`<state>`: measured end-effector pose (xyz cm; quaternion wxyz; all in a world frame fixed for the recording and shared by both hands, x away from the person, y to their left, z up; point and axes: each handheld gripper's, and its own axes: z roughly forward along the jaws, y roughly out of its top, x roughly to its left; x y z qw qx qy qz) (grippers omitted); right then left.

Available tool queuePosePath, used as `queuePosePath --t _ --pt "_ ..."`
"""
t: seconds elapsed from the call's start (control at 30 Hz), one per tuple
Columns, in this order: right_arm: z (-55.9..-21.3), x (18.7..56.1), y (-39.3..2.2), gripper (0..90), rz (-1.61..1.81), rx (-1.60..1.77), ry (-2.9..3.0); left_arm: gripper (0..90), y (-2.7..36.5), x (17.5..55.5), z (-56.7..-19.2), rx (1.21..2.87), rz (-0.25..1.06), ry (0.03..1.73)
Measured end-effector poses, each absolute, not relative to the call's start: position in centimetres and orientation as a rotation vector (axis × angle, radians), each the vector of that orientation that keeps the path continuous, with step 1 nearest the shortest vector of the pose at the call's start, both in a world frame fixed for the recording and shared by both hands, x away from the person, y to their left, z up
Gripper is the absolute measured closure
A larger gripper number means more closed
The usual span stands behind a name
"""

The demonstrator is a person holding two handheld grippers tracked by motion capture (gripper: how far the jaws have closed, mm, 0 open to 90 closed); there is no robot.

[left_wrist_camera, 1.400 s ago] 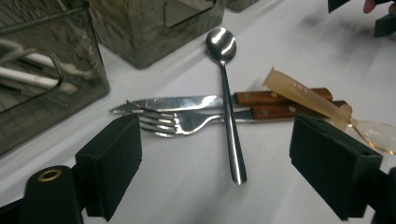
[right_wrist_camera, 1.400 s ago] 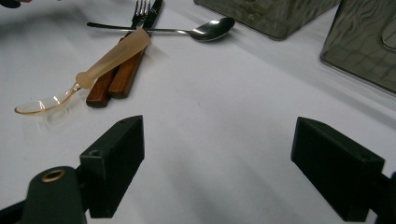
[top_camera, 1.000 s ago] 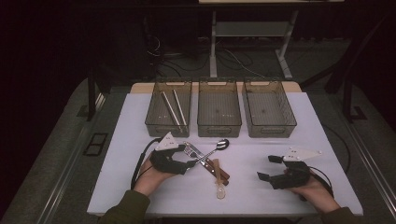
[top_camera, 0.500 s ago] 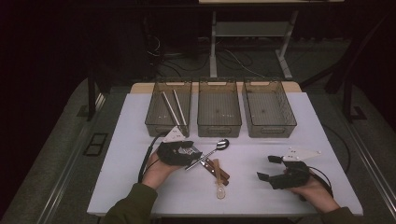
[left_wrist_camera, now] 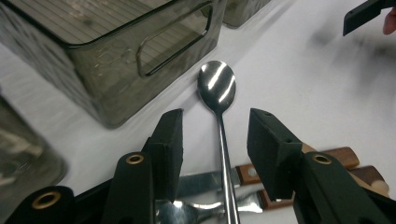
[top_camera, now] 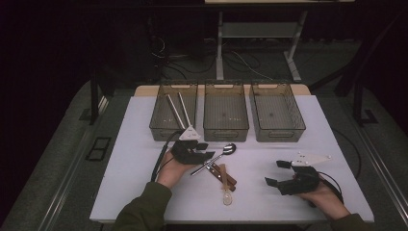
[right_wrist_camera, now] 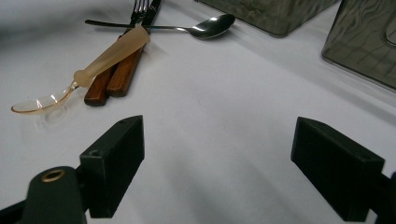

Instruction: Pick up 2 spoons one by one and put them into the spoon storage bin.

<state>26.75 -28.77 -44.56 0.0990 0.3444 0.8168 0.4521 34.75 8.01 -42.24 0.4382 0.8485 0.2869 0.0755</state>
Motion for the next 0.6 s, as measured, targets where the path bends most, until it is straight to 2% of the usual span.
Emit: queuePosePath --t 0.6 --pt "-44.6 26.7 -28.7 17.1 1.331 1.018 2.417 55.8 3.8 37.6 -43.3 2.153 0.159 0.722"
